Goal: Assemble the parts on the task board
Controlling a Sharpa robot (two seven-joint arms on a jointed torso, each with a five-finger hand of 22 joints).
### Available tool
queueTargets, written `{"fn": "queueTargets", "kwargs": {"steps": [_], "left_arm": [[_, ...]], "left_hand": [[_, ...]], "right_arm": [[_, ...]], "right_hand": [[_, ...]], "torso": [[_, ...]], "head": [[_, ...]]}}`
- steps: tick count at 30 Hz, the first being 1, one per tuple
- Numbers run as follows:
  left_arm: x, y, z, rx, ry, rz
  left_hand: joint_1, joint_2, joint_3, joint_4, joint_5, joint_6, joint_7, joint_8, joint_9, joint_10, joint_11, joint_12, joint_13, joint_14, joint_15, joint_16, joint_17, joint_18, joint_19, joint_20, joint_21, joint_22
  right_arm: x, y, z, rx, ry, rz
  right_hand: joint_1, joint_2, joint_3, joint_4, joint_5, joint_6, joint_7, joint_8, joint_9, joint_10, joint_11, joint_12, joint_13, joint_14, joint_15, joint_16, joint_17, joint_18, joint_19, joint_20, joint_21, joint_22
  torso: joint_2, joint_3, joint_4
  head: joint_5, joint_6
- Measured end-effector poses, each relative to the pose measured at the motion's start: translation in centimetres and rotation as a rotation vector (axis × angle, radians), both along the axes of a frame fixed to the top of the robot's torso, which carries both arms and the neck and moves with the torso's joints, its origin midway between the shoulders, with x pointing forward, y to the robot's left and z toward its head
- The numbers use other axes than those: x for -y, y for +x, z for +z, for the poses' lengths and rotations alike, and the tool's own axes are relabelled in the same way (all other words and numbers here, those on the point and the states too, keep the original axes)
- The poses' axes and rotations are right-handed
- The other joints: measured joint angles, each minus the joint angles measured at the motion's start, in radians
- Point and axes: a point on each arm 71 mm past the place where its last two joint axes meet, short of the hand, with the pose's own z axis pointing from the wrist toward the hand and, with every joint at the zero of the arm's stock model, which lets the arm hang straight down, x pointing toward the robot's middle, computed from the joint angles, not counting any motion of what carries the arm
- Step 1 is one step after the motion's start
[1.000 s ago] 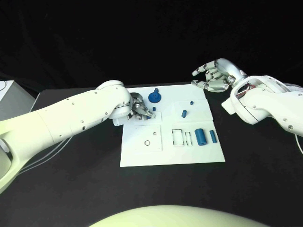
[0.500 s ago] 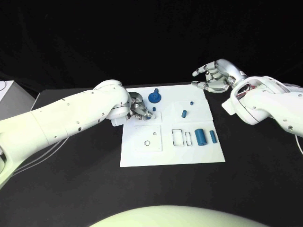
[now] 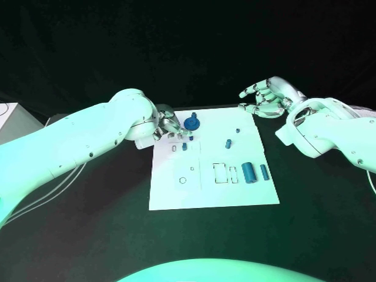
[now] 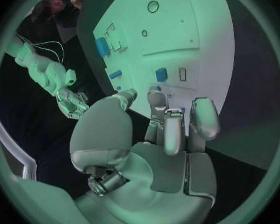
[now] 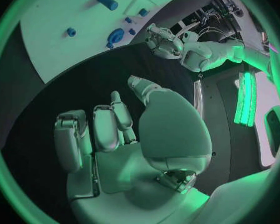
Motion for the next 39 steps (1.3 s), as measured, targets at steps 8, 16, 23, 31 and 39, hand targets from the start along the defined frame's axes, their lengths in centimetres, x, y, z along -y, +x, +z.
{"fn": "queueTargets", "kwargs": {"steps": [8, 16, 23, 31, 39], "left_arm": [[-2.8, 1.9, 1.4, 0.024, -0.026, 0.093], [-4.1, 3.4, 1.3, 0.027, -0.022, 0.16], [-4.0, 4.1, 0.6, 0.019, -0.018, 0.187], [-4.1, 4.7, -0.2, 0.008, -0.007, 0.212], [-4.4, 5.0, -0.5, 0.009, 0.011, 0.225]], "left_hand": [[0.038, 0.011, -0.033, -0.002, 0.007, -0.077, 0.049, -0.132, -0.071, -0.067, 0.039, -0.04, -0.075, 0.0, 0.032, -0.007, 0.0, 0.0, -0.016, 0.028, -0.019, -0.027], [0.055, 0.021, -0.045, -0.001, 0.013, -0.088, 0.059, -0.17, -0.1, -0.061, 0.045, -0.027, -0.069, -0.001, 0.04, -0.007, 0.0, 0.0, -0.012, 0.039, -0.019, -0.021], [0.064, 0.03, -0.045, -0.001, 0.017, -0.085, 0.063, -0.174, -0.107, -0.064, 0.048, -0.025, -0.068, -0.003, 0.042, -0.007, 0.0, 0.0, -0.011, 0.04, -0.019, -0.018], [0.064, 0.03, -0.048, 0.001, 0.017, -0.074, 0.061, -0.174, -0.111, -0.064, 0.049, -0.025, -0.075, -0.003, 0.042, -0.007, 0.0, 0.0, -0.011, 0.04, -0.019, -0.02], [0.064, 0.03, -0.053, 0.001, 0.017, -0.067, 0.057, -0.174, -0.113, -0.067, 0.051, -0.025, -0.08, -0.003, 0.042, -0.007, 0.0, 0.0, -0.011, 0.04, -0.019, -0.021]], "right_arm": [[0.1, 0.0, 0.0, 0.0, -0.001, -0.003], [0.2, 0.0, 0.0, 0.0, 0.0, -0.003], [0.2, -0.1, 0.1, 0.001, 0.001, -0.001], [0.2, -0.2, 0.2, 0.003, 0.003, 0.0], [0.3, -0.2, 0.4, 0.006, 0.003, -0.002]], "right_hand": [[0.0, 0.0, 0.0, 0.0, 0.0, 0.0, 0.0, 0.0, 0.0, 0.0, 0.0, 0.0, 0.0, 0.0, 0.0, 0.0, 0.0, 0.0, 0.0, 0.0, 0.0, 0.0], [0.0, 0.0, 0.0, 0.0, 0.0, 0.0, 0.0, 0.0, 0.0, 0.0, 0.0, 0.0, 0.0, 0.0, 0.0, 0.0, 0.0, 0.0, 0.0, 0.0, 0.0, 0.0], [0.0, 0.0, 0.0, 0.0, 0.0, 0.0, 0.0, 0.0, 0.0, 0.0, 0.0, 0.0, 0.0, 0.0, 0.0, 0.0, 0.001, 0.0, 0.0, 0.0, 0.0, 0.0], [0.0, 0.0, 0.0, 0.0, 0.0, -0.003, 0.003, 0.0, 0.0, 0.0, 0.0, 0.0, 0.0, 0.0, 0.0, 0.0, 0.001, 0.0, 0.0, 0.0, 0.0, 0.0], [0.0, 0.0, 0.0, 0.0, 0.0, -0.003, 0.003, 0.0, 0.0, 0.0, 0.0, 0.0, 0.0, 0.0, 0.0, 0.0, 0.001, 0.0, 0.0, 0.0, 0.0, -0.001]], "torso": [[0.002, 0.0016, 0.0003], [0.008, 0.0016, -0.0029], [0.018, 0.0006, -0.0058], [0.028, 0.0003, -0.0085], [0.033, 0.0004, -0.0093]], "head": [[-0.001, 0.008], [-0.002, 0.025], [0.0, 0.036], [0.002, 0.041], [0.002, 0.039]]}}
